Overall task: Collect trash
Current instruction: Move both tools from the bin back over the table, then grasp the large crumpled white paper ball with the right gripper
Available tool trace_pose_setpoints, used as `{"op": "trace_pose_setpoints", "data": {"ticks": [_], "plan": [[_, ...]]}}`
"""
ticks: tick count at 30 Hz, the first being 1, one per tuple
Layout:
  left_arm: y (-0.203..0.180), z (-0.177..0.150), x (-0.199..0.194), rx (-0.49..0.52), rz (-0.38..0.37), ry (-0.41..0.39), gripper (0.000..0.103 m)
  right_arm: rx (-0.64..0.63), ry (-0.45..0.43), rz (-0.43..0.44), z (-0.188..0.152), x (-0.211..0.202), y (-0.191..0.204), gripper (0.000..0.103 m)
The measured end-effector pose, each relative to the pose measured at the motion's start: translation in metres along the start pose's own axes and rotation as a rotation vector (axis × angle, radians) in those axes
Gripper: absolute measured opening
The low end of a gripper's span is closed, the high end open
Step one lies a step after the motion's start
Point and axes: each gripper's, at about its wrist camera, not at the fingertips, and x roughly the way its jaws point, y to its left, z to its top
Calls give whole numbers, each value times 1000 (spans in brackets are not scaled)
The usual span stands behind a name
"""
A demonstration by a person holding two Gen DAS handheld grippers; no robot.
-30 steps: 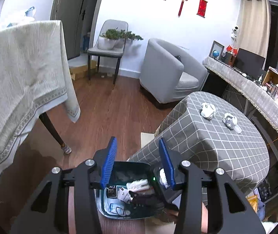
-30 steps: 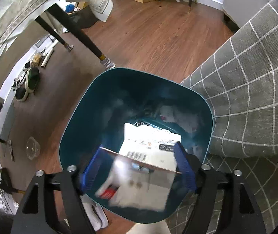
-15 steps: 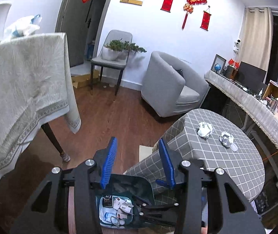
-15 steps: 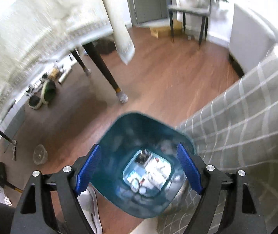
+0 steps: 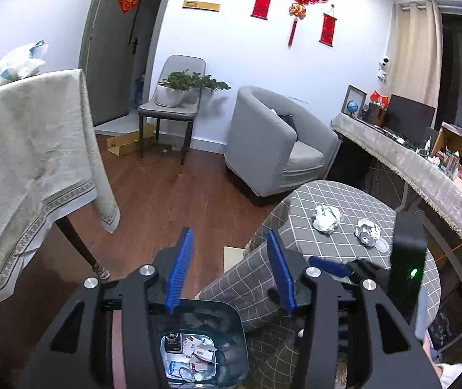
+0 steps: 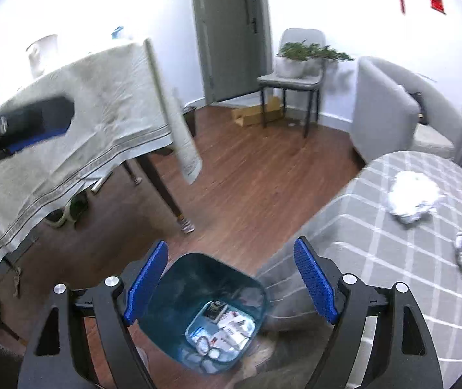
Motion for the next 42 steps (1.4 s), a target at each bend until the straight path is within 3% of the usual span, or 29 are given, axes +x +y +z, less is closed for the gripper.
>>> {"op": "trace_pose_setpoints", "data": {"ticks": [21, 25, 42], "plan": [[-60, 3, 57, 59, -38, 40, 65, -48, -84, -162, 8, -50, -74, 81], [-69, 6, 71, 62, -35, 39, 71, -51, -76, -185, 9, -50, -91, 81], [-100, 9, 138, 72, -48, 99, 75, -5, 36, -290, 0, -56, -172, 87]]}}
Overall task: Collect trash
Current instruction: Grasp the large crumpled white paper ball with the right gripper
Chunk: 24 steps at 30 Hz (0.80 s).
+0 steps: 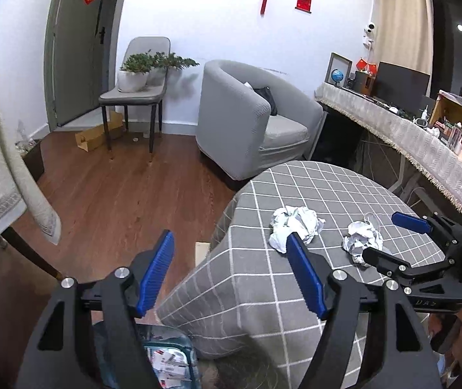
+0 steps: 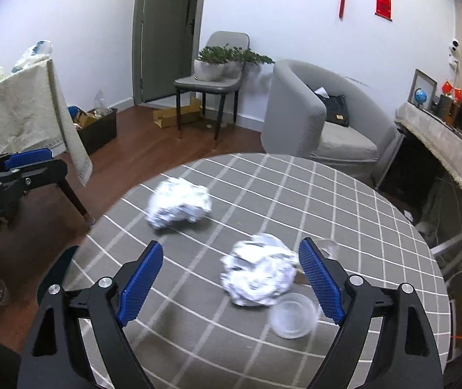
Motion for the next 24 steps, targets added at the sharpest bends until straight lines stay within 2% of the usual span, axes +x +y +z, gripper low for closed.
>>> {"op": "trace_pose_setpoints", "data": {"ticks": [4, 9, 14, 19, 24], "plan": [[-9, 1, 18, 17, -36, 36, 77, -11, 44, 16, -5, 8, -9, 87], [-26, -1, 35, 68, -95, 70, 79, -21, 77, 26, -10, 15, -16, 75], [-43, -4, 50, 109, -92, 98, 81, -13, 85, 40, -9, 20, -20, 66], [-47, -3, 60, 99, -101, 107, 82, -27, 110, 58, -6, 29, -17, 61], [-47, -1, 69, 87, -107, 115, 84, -37, 130, 63, -8, 40, -17, 50]]}}
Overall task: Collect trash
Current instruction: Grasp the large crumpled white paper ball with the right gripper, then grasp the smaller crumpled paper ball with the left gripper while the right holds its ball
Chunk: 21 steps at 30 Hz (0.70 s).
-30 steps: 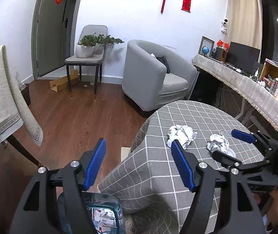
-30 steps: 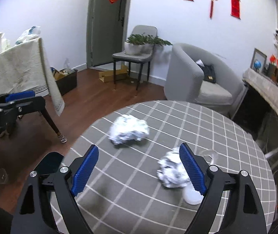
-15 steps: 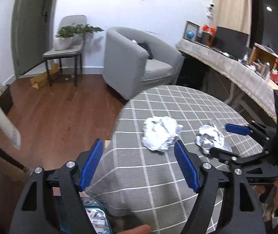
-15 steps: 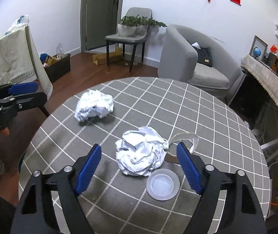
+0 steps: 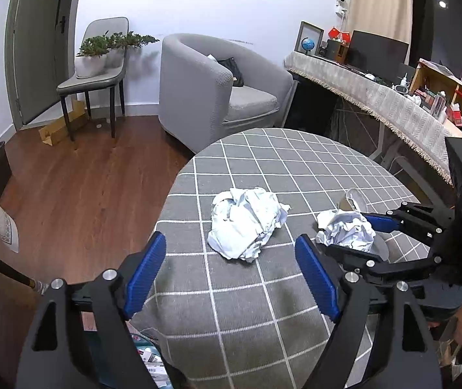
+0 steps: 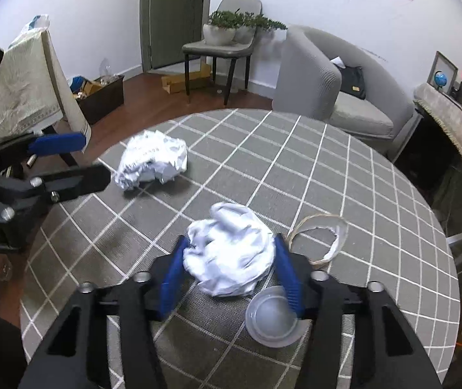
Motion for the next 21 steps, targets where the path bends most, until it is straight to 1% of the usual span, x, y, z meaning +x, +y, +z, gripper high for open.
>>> {"op": "trace_pose_setpoints", "data": {"ticks": [2, 7, 16, 19, 20, 21], "plan": [[1, 1, 3, -2, 2, 1, 84, 20, -27, 5, 3, -5, -2, 50], [1, 2, 11, -1, 3, 15, 84, 105, -102, 74, 13, -19, -18, 49], [-4, 4, 30, 20, -17, 36, 83, 208, -132, 157, 18, -15, -36, 49], [-4, 6, 38, 17, -29, 50, 80, 212, -126, 162, 21, -10, -39, 49], [-4, 6, 40, 20, -32, 58, 75, 214, -122, 165, 20, -10, -39, 49], [-4, 7, 40, 22, -34, 59, 73, 217, -121, 168, 19, -9, -38, 49]]}}
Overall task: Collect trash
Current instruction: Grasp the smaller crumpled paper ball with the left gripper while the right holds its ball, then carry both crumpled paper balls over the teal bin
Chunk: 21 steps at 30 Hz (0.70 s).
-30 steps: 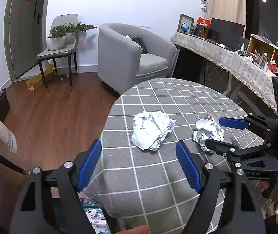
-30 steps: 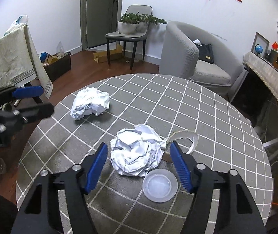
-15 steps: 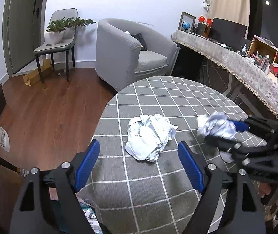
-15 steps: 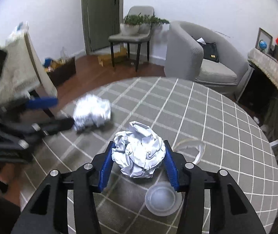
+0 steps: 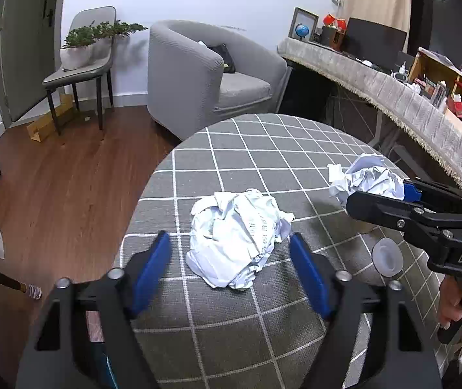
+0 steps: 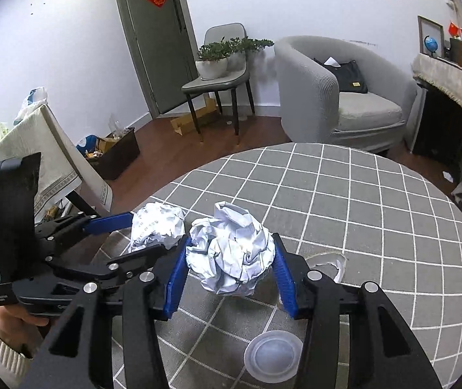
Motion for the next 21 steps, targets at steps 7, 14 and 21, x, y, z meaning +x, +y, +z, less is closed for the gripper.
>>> {"op": "trace_pose_setpoints", "data": {"ticks": [7, 14, 21], "plan": [[2, 2, 3, -1, -7, 6, 55, 3, 6, 4, 1, 4, 2, 49], [0, 1, -10, -13, -21, -26, 53, 13, -3, -10, -1, 0, 5, 49], [0, -8, -32, -31, -12, -45, 53, 16, -21, -10, -5, -10, 17, 49]]}}
